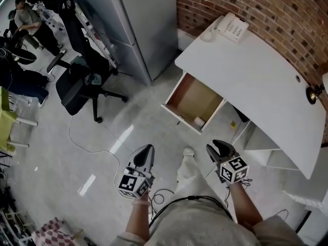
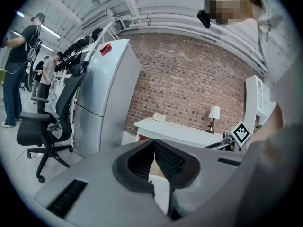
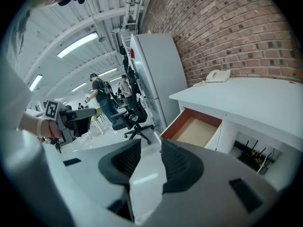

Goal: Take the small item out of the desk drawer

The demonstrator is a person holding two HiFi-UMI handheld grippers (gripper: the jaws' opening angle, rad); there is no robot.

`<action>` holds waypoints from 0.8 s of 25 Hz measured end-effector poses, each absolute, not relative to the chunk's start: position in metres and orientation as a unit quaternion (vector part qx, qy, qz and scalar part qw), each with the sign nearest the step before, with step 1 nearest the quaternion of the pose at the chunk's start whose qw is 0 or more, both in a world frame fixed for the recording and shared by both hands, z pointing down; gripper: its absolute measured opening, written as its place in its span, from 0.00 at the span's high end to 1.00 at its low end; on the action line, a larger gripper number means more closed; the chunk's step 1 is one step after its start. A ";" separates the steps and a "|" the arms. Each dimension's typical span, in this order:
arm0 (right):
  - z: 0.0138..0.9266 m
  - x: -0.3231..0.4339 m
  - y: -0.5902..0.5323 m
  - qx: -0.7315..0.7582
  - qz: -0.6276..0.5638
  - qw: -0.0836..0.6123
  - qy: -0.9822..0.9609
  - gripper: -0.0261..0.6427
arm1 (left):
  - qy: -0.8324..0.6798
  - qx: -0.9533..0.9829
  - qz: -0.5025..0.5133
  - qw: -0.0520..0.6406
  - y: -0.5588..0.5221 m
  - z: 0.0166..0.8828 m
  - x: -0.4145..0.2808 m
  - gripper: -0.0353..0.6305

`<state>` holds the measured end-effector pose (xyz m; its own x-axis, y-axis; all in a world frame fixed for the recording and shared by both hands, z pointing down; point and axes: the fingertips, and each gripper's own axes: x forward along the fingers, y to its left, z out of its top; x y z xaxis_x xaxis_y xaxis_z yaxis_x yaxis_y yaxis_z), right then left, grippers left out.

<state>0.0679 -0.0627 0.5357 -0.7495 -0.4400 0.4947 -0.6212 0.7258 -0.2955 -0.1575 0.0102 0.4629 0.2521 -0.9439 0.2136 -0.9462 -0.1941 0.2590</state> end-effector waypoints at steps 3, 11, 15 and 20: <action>0.541 0.057 -0.078 0.292 0.235 0.200 -0.905 0.75 | -0.602 0.781 0.008 0.165 -0.011 0.459 -0.163 0.94; 0.543 0.040 -0.121 0.278 0.240 0.211 -0.906 0.75 | -0.584 0.795 0.004 0.162 -0.085 0.455 -0.165 0.94; 0.546 0.035 -0.138 0.274 0.245 0.221 -0.903 0.75 | -0.576 0.801 -0.001 0.165 -0.116 0.453 -0.166 0.94; 0.554 0.029 -0.156 0.265 0.256 0.229 -0.901 0.75 | -0.571 0.802 0.004 0.177 -0.142 0.460 -0.166 0.94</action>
<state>0.0295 -0.1565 0.5540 -0.7545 -0.3607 0.5484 -0.5953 0.7280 -0.3401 -0.1657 -0.1421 0.4596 0.3482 -0.9140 0.2082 -0.9169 -0.2858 0.2788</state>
